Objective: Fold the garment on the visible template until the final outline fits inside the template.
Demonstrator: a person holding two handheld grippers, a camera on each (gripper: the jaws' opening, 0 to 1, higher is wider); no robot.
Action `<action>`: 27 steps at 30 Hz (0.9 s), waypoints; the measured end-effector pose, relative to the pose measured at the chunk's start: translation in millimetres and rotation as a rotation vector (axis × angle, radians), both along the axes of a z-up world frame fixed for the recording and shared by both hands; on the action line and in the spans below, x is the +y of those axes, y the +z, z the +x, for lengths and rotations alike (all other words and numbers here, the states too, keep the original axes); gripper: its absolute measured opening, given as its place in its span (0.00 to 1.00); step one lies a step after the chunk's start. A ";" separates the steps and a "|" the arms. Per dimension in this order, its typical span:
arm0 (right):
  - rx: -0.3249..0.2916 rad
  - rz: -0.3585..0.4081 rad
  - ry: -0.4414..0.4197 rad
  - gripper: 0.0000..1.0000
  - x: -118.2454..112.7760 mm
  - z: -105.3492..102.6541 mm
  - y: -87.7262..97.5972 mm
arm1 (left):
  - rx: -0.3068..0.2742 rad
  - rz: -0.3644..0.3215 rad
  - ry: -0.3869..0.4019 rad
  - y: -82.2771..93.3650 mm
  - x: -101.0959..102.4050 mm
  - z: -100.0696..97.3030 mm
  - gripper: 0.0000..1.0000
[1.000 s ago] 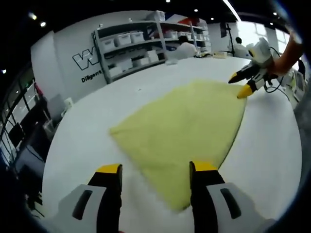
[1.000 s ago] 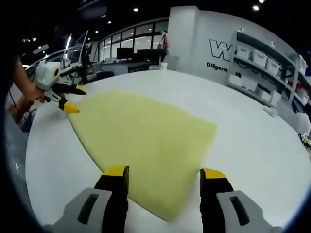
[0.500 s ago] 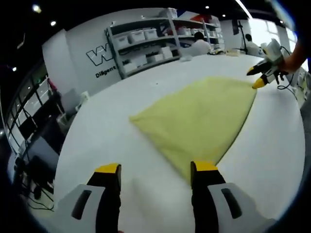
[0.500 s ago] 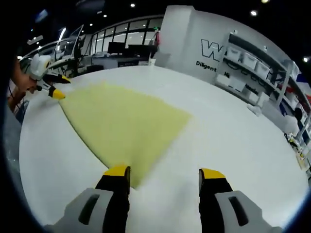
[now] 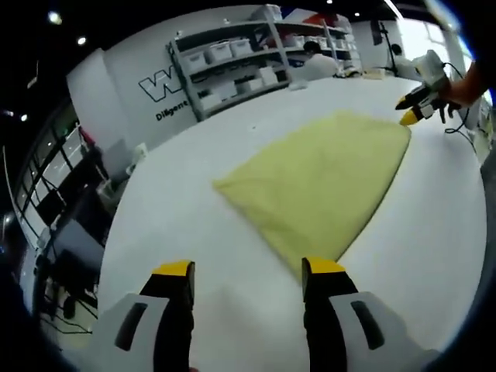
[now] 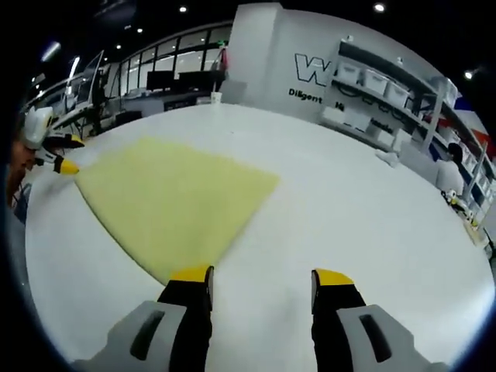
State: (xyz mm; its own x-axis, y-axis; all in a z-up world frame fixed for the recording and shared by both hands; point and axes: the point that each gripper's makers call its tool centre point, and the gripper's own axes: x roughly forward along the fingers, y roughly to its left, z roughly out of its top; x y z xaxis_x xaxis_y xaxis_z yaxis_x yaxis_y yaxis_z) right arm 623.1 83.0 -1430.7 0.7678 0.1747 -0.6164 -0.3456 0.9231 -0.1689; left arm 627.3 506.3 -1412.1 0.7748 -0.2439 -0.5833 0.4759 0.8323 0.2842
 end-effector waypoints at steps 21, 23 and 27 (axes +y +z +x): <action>0.024 -0.025 0.221 0.29 57.4 -33.4 10.8 | 0.030 -0.005 -0.209 1.8 -55.0 -29.6 0.47; 0.013 -0.049 0.253 0.27 63.9 -33.9 11.3 | 0.025 0.007 -0.262 2.2 -65.4 -31.8 0.46; 0.013 -0.064 0.315 0.25 78.1 -33.9 9.6 | 0.055 -0.005 -0.323 -3.1 -80.3 -37.4 0.40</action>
State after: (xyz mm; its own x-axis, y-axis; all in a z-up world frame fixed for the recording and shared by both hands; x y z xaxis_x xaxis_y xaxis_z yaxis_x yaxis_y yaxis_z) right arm 589.2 161.1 -1421.2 0.6738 0.3631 -0.6435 -0.6154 0.7578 -0.2168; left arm 589.9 426.0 -1415.2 0.6245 -0.4746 -0.6202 0.7298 0.6375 0.2470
